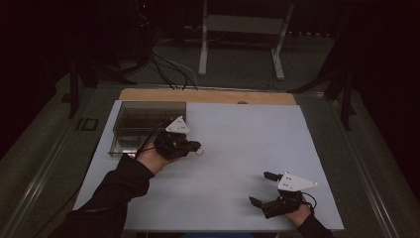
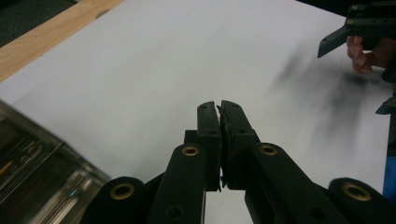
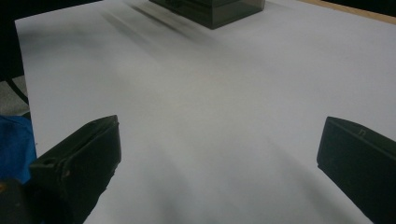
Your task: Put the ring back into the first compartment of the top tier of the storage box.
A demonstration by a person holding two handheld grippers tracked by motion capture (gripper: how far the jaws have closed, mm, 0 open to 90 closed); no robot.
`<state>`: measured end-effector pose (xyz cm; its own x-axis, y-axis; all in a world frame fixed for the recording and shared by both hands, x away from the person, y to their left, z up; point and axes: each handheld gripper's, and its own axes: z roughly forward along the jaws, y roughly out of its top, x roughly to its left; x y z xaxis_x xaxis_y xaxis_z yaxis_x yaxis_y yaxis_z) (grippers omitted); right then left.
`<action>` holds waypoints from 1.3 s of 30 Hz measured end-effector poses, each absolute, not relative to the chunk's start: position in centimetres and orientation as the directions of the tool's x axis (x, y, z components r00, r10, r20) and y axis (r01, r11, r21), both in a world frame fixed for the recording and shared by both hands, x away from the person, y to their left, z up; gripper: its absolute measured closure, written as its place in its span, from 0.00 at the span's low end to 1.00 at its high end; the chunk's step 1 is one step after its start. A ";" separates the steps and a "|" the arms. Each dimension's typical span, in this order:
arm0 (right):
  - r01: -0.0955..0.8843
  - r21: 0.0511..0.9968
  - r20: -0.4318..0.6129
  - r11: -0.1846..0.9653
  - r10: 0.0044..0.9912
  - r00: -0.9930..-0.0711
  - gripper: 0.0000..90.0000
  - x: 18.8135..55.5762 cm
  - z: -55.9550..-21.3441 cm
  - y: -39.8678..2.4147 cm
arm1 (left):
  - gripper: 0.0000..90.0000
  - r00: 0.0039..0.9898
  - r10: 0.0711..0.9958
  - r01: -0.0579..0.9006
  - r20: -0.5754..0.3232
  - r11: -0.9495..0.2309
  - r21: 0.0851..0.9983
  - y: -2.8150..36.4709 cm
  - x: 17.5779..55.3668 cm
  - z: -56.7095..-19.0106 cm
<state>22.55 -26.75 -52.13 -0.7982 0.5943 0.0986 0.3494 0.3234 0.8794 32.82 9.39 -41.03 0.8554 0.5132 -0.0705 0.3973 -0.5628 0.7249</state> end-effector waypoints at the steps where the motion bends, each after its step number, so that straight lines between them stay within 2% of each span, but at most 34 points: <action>1: 0.349 0.879 0.099 0.323 0.594 -0.798 0.00 22.6 -52.1 -26.7 | 1.00 0.852 0.518 0.401 -0.071 -0.560 0.725 9.6 32.8 -41.0; 22: 0.353 0.877 0.100 0.327 0.595 -0.798 0.00 22.6 -52.2 -26.7 | 1.00 0.799 0.599 0.447 -0.052 -0.535 0.716 13.7 32.8 -40.8; 39: 0.356 0.874 0.099 0.330 0.597 -0.796 0.00 22.6 -52.2 -26.5 | 1.00 0.713 0.701 0.504 -0.031 -0.481 0.717 19.5 32.9 -40.0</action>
